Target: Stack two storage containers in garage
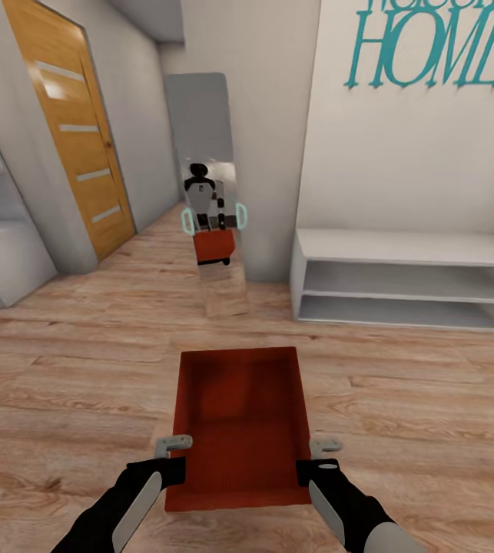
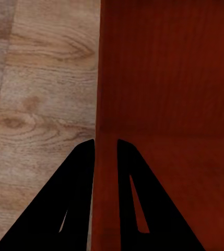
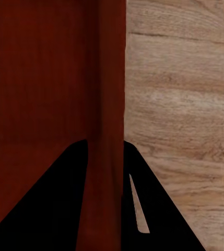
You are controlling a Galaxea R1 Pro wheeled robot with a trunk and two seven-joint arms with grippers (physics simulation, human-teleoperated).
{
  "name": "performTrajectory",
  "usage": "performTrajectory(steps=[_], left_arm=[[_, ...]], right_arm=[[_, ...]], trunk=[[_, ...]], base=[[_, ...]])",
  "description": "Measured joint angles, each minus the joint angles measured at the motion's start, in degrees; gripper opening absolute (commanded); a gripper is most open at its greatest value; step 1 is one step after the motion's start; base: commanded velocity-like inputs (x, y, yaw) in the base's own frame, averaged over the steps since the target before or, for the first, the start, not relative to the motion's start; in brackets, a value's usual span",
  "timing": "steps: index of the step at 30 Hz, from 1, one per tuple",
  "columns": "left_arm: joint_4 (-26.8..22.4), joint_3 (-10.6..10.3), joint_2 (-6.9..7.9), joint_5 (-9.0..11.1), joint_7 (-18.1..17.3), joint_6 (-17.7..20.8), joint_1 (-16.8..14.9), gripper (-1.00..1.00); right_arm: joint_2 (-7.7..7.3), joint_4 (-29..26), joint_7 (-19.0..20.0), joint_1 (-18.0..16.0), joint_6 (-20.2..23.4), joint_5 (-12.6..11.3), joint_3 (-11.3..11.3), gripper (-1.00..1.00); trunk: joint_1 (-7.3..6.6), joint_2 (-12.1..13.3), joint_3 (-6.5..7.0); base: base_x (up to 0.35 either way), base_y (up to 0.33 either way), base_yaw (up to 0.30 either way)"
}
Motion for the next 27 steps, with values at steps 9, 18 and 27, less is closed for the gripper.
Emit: performTrajectory(steps=[9,18,27], left_arm=[[0.0,0.0,-0.01,0.0,0.0,0.0,0.0,-1.00],[0.0,0.0,0.00,0.0,0.0,0.0,0.0,-1.00],[0.0,0.0,0.00,0.0,0.0,0.0,0.0,-1.00]], right_arm=[[-0.02,0.0,0.0,0.0,0.0,-0.1,0.0,-1.00],[-0.02,0.0,0.0,0.0,0.0,-0.1,0.1,-1.00],[0.00,0.0,0.0,0.0,0.0,-0.1,0.0,-1.00]], trunk=[[0.00,0.0,0.00],[0.00,0.0,0.00],[0.00,0.0,0.00]], base=[[0.344,0.083,0.061],[0.344,0.082,0.003],[0.344,0.082,0.000]])
